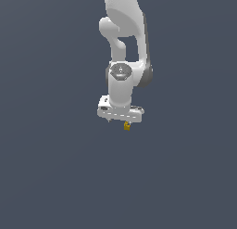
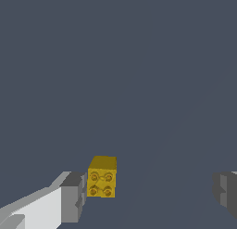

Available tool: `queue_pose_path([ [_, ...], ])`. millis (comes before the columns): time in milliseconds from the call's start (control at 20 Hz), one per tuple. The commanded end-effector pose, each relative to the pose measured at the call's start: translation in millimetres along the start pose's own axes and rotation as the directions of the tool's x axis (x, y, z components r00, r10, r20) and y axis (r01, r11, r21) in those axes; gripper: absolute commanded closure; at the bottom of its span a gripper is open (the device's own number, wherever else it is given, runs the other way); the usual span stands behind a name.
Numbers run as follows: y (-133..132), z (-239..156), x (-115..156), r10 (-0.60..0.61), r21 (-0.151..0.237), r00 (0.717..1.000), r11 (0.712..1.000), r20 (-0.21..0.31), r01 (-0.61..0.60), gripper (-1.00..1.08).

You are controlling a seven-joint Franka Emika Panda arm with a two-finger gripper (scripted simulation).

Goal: Pick up the object and move it to a goal position.

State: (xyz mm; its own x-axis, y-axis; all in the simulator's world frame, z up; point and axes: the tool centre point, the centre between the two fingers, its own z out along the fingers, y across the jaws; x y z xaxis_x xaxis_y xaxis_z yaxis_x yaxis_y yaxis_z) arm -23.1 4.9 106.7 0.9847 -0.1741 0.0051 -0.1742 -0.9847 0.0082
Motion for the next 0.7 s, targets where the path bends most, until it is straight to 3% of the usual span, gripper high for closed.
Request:
queue_pose_path([
  [0,-14,12,-12,0.02,0.003,1.0,1.0,0.002,-0.02,-0.92],
  [300,-34,30,-31,0.052,0.007,0.999,0.999,0.005,-0.052,-0.92],
  [650,-38,34,-35,0.057,0.008,0.998,0.998,0.006,-0.057,-0.92],
])
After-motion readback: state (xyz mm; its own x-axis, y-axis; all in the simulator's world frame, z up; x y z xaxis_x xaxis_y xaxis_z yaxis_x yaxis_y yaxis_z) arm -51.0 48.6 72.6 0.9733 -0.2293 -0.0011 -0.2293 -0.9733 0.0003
